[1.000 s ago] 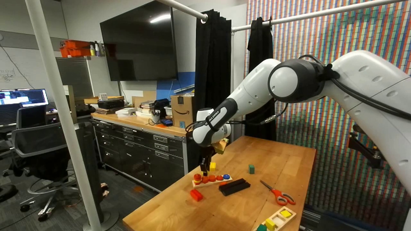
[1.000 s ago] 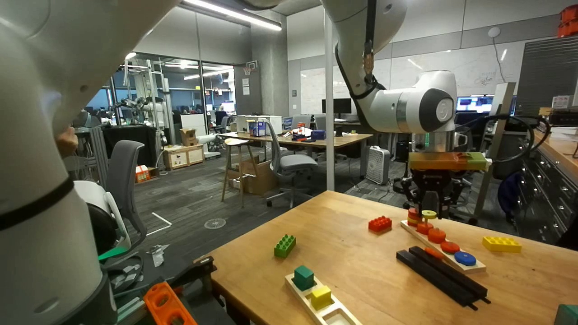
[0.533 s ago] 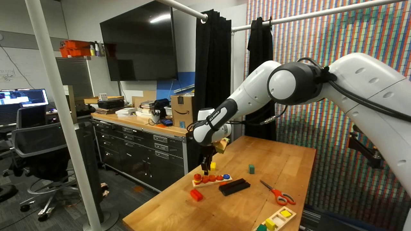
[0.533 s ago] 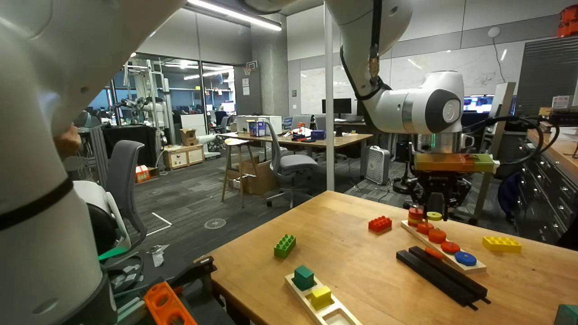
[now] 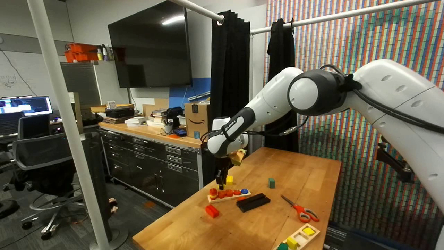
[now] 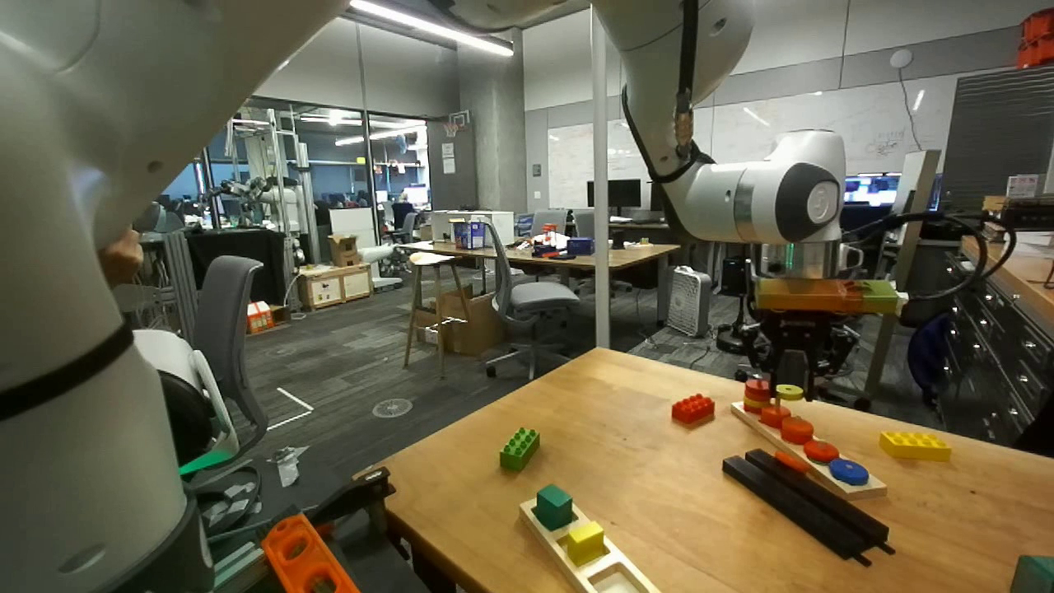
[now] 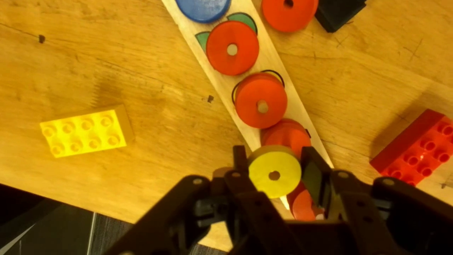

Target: Put the yellow ring on the wooden platform

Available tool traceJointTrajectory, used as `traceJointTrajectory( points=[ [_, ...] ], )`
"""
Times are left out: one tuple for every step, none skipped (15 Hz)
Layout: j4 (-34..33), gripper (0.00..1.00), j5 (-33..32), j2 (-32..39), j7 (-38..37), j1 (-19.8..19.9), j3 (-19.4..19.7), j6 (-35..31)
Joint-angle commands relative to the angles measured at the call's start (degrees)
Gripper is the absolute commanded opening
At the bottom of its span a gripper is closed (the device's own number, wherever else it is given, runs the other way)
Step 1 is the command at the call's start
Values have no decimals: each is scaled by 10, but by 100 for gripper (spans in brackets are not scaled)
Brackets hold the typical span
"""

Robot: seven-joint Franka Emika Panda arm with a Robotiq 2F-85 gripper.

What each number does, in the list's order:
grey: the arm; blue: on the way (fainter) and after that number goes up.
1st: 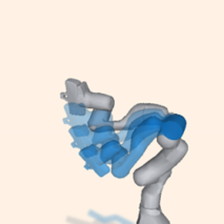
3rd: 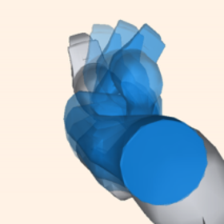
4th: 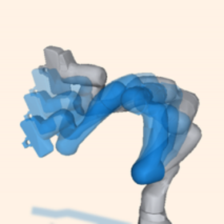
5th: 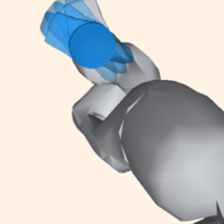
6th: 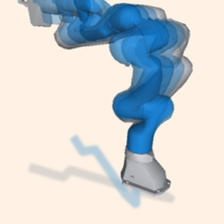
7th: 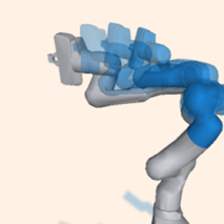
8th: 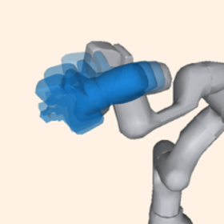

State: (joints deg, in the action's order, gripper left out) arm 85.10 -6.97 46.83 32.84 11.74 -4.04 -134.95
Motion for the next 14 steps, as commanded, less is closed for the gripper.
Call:
traceJointTrajectory(
  points=[
    [-28, 23, 21, 14, 13, 6, -12, 24],
    [-29, 23, 23, 14, 13, 5, -12, 27],
    [-28, 23, 25, 14, 12, 5, -12, 29],
    [-29, 23, 27, 14, 11, 5, -13, 31],
    [-29, 23, 28, 14, 10, 5, -13, 33],
    [-29, 23, 29, 14, 10, 4, -12, 34],
    [-29, 23, 30, 14, 10, 4, -12, 36],
    [-29, 23, 30, 13, 9, 4, -11, 35],
    [-28, 23, 30, 13, 8, 3, -10, 35],
    [-28, 23, 29, 13, 7, 3, -9, 36],
    [-28, 23, 29, 13, 6, 3, -8, 37],
    [-29, 23, 29, 13, 6, 4, -8, 38],
    [-29, 23, 29, 13, 5, 4, -8, 38],
    [-28, 23, 28, 12, 5, 3, -7, 39]
  ],
)
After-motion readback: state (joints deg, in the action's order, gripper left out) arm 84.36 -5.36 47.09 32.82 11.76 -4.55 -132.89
